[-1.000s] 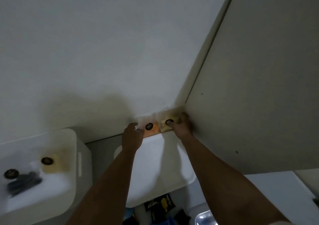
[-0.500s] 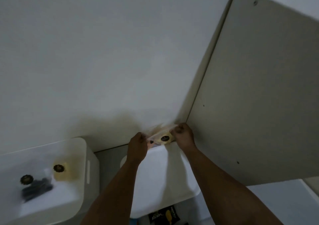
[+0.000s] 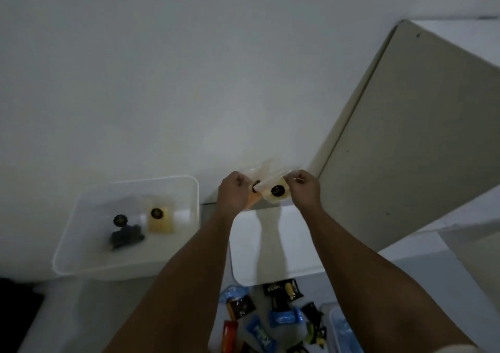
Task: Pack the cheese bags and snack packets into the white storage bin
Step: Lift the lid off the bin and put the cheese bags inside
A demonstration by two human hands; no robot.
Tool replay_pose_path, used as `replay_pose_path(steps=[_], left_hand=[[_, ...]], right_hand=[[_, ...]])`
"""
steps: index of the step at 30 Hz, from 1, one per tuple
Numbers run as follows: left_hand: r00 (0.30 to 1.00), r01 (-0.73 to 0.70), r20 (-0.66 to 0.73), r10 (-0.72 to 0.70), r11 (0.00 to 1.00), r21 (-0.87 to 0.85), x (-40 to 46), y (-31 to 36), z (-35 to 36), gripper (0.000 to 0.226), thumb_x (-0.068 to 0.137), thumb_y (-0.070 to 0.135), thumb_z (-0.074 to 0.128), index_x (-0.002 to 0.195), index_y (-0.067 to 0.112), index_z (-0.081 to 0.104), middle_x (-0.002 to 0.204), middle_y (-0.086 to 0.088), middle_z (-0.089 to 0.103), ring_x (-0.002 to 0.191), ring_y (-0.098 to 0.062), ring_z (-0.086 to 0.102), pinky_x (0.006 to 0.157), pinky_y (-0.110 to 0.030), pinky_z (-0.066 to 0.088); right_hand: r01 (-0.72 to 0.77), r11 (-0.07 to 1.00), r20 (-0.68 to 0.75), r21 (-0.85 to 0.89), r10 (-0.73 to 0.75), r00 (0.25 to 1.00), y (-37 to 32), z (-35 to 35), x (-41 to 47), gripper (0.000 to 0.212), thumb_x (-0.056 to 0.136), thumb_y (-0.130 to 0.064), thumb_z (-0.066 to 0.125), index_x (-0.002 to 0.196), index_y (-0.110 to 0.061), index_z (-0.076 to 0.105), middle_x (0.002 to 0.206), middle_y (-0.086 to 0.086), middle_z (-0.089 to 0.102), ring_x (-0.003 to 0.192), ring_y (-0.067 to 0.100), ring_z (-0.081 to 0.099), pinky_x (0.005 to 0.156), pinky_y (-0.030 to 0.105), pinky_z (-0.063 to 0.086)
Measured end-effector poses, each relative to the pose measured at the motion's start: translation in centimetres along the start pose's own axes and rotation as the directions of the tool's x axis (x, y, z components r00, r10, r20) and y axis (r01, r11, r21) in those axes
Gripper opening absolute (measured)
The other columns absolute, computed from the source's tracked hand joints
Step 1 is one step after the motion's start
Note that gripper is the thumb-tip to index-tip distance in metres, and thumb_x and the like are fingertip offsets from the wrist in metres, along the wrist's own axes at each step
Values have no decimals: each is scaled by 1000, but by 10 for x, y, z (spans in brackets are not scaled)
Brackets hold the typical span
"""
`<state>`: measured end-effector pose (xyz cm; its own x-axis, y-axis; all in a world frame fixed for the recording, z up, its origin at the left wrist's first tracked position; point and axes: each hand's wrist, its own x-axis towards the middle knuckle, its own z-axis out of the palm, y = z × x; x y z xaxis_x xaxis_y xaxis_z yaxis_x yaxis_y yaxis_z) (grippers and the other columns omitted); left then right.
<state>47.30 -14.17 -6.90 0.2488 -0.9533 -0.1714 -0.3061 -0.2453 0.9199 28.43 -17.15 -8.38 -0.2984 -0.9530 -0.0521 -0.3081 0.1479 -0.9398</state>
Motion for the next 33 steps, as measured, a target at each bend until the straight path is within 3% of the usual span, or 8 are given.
replay_pose_path(steps=[3,6,12,14,17,21,26,33], left_hand=[[996,-62,-58,64,997,42,2,15,-57,22,92,12,52,76,26,56,94,1,73,92,-21,68,87,-40,56],[984,-104,-132,121,986,133,6,24,-121,20,94,11,51,80,25,53,97,1,70,92,-21,66,83,-37,54],[981,1,-186,47,968,251,13,-16,-222,10,93,12,49,89,18,56,101,-5,67,90,-29,65,69,-34,45],[980,74,-198,-22,963,259,13,-41,-239,11,93,10,47,92,15,57,103,-8,65,93,-31,64,69,-34,43],[967,193,-190,-172,976,101,14,-85,-248,12,92,19,47,85,23,55,98,-12,67,91,-37,68,65,-42,51],[959,259,-118,-256,966,10,12,-121,-236,9,91,19,50,89,18,59,95,-13,69,87,-34,68,72,-47,56],[955,295,-41,-294,955,10,23,-152,-207,15,89,11,53,80,24,54,89,-10,64,90,-37,66,72,-42,51],[947,318,-83,-310,942,107,37,-178,-199,15,94,-5,41,89,7,49,84,-12,53,79,-27,53,69,-36,44]], right_hand=[[-8,999,59,53,5,998,-41,19,-16,33,81,-33,69,74,-3,56,72,7,57,74,15,56,76,46,58],[-22,987,148,160,-1,989,-88,46,-36,28,79,-30,73,66,-16,52,74,4,58,78,18,60,72,50,64],[-95,970,272,225,32,962,-149,123,-85,21,78,-23,71,71,-16,52,94,28,65,82,24,61,61,44,63],[-157,972,292,175,101,951,-150,150,-100,24,82,-20,71,69,-15,52,82,23,61,78,26,61,63,49,63],[-196,979,236,62,176,956,-133,190,-117,26,83,-23,68,66,-16,49,69,7,55,69,26,59,73,56,62],[-188,969,148,-162,212,966,-100,217,-138,18,95,-25,57,95,-7,60,94,11,66,93,32,64,77,32,48],[-149,938,119,-313,195,974,-73,241,-149,23,103,-25,44,110,-7,55,108,12,66,100,29,63,74,29,41],[-245,908,156,-341,311,938,-47,274,-143,24,104,-19,43,121,-6,53,111,10,63,96,22,63,72,27,43]])
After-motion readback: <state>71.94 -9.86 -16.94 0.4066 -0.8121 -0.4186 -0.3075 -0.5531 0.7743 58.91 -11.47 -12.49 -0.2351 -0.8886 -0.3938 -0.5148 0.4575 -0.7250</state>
